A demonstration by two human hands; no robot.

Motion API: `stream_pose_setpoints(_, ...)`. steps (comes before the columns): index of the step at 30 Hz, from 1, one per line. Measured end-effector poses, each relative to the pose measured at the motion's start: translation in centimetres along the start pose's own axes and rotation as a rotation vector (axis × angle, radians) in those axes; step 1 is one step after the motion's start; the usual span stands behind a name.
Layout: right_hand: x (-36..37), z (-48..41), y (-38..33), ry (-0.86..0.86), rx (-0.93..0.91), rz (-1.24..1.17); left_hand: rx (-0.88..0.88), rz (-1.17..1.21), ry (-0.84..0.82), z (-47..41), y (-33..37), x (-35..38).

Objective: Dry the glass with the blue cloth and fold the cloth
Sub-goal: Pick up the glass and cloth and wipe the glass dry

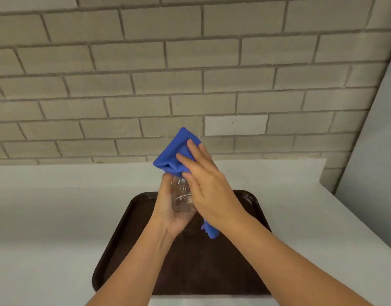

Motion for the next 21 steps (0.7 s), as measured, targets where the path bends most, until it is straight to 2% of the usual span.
stream_pose_setpoints(5, -2.9, -1.7, 3.4, 0.222, 0.245, -0.351, 0.012, -0.111, 0.059, -0.3, -0.4, 0.5)
stream_pose_setpoints(8, -2.4, 0.3, 4.7, 0.271, 0.345, -0.428, 0.054, -0.191, 0.109, -0.5, -0.2, 0.2)
stream_pose_setpoints(16, -1.8, 4.1, 8.1, 0.053, 0.497, -0.4, 0.156, -0.445, 0.418, -0.3, 0.7, -3.1)
stream_pose_setpoints(21, -3.1, 4.9, 9.2, 0.076, 0.541, -0.5, 0.167, -0.695, 0.535, 0.1, -0.4, -5.3)
Point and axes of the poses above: each hand's wrist, its own z-axis away from the middle knuckle, its own x-axis out of the palm, y = z × x, the point moved 8 cm from there along -z, towards the middle knuckle, and after that the axes turned 8 degrees about -z, right-handed, at the moved point
